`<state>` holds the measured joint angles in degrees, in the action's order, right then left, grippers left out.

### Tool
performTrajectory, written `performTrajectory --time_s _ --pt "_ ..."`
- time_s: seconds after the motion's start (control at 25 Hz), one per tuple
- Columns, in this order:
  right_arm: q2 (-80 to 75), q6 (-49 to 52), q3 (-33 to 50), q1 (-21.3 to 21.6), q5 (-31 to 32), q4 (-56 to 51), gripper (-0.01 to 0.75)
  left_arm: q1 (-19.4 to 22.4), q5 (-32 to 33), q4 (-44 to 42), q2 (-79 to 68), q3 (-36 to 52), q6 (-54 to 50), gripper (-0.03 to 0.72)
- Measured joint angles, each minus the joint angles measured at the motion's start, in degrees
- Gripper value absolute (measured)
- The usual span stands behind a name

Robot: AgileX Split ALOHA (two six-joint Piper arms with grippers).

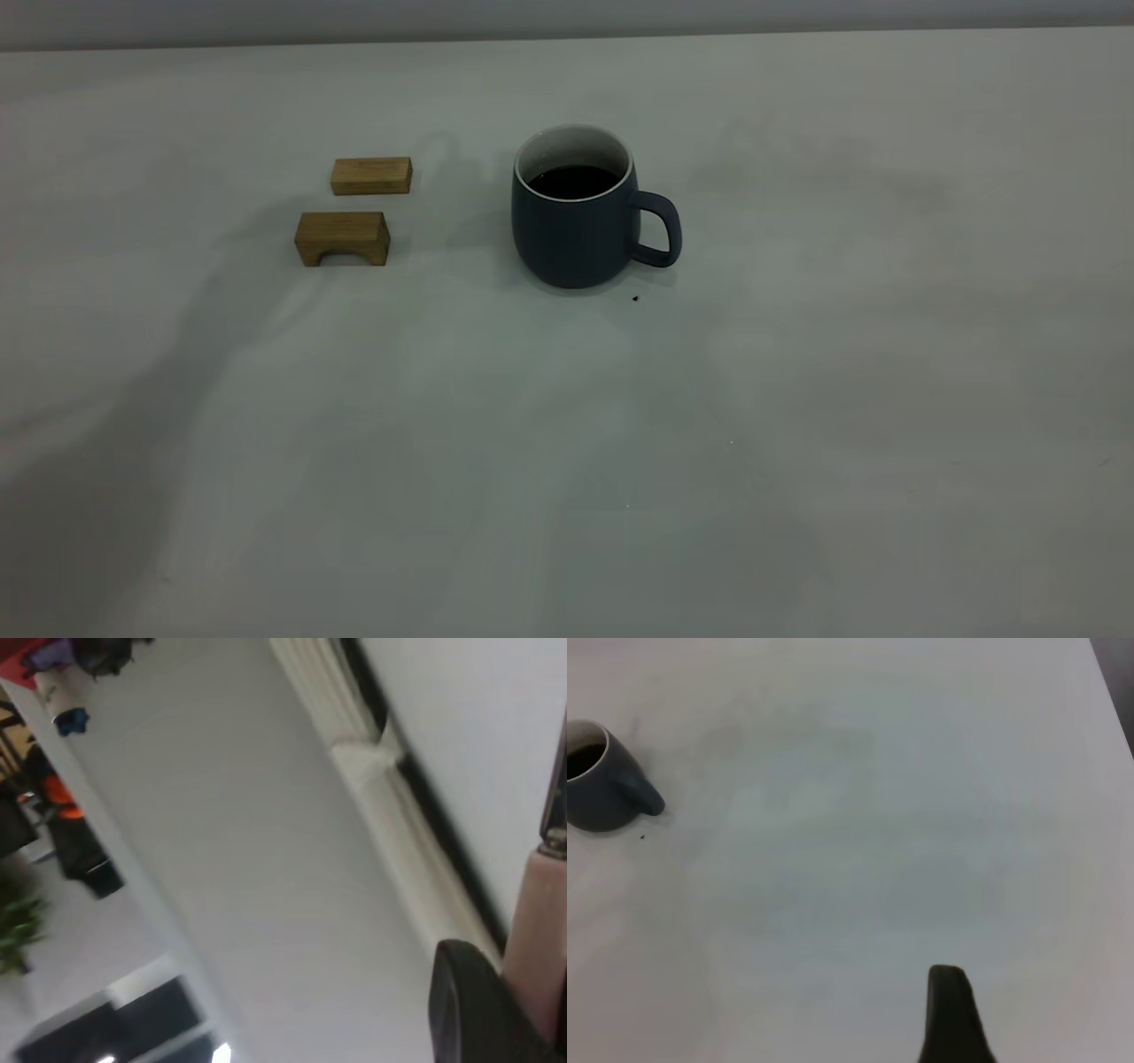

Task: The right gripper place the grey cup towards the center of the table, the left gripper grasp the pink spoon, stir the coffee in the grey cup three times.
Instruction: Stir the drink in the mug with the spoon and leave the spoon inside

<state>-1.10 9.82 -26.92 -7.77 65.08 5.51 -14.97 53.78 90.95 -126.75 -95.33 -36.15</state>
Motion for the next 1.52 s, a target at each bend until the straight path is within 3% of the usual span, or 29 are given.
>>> performTrajectory --time_s 0.24,0.36,1.2,1.52 --pt "0.0 0.0 0.0 0.0 0.0 0.0 0.543 -1.65 -3.35 -6.49 -1.53 0.0 -22.7 0.156" --pt "0.0 0.0 0.0 0.0 0.0 0.0 0.543 -1.64 -2.63 -7.78 -3.83 0.0 -28.07 0.156" --pt "0.0 0.0 0.0 0.0 0.0 0.0 0.543 -1.51 -3.57 -7.97 -17.38 0.0 -29.52 0.156" --pt "0.0 0.0 0.0 0.0 0.0 0.0 0.543 1.82 -6.41 -8.16 -17.51 0.0 -29.47 0.156"
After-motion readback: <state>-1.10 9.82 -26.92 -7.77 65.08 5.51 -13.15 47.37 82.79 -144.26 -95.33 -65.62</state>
